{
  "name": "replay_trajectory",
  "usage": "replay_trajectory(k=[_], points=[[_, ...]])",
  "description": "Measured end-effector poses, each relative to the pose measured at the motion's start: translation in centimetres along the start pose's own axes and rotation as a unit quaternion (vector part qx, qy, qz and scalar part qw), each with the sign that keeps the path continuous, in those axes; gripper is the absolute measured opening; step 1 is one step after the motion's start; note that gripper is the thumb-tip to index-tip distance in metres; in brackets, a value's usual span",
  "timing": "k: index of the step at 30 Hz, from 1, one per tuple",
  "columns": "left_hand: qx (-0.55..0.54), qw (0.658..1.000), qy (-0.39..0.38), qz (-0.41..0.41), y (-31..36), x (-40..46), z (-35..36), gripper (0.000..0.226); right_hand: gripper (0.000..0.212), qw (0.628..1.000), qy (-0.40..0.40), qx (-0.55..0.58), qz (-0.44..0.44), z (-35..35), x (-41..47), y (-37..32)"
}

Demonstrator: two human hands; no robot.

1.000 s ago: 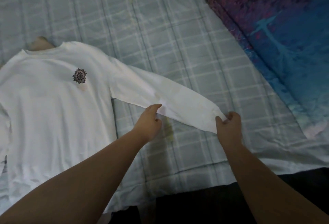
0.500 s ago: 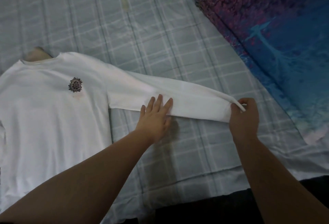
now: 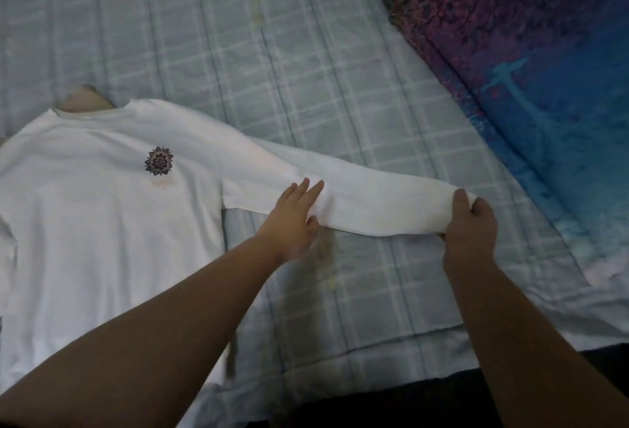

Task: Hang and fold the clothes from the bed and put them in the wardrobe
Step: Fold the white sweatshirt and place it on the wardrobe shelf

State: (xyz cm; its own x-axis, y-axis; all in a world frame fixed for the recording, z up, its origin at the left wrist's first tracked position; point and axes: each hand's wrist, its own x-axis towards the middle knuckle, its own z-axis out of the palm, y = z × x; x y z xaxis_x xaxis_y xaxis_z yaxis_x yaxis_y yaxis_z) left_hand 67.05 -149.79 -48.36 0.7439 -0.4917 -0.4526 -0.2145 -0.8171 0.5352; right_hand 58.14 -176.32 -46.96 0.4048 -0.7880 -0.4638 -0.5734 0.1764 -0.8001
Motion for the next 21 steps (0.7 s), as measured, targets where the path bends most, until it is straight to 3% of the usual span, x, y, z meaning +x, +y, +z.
replay_trajectory(k=[3, 8, 12, 21], points=[[-0.061, 0.995, 0.073, -0.013, -0.5, -1.4, -2.8, 0.061, 0.018, 0.997, -0.037, 0.05, -0.044, 2.7, -4.3, -4.1], [-0.126, 0.978, 0.166, -0.015, -5.3, -6.6, -8.9, 0.052, 0.014, 0.976, -0.123, 0.071, -0.167, 11.6, -13.7, -9.8], [-0.123, 0.97, 0.209, -0.014, -13.7, -11.9, -14.6, 0.052, 0.012, 0.956, -0.174, 0.038, -0.235, 20.9, -22.1, -12.3], [-0.127, 0.958, 0.243, -0.084, -36.9, -22.5, -24.9, 0.054, 0.018, 0.937, -0.217, -0.081, -0.262, 42.2, -39.6, -9.8]])
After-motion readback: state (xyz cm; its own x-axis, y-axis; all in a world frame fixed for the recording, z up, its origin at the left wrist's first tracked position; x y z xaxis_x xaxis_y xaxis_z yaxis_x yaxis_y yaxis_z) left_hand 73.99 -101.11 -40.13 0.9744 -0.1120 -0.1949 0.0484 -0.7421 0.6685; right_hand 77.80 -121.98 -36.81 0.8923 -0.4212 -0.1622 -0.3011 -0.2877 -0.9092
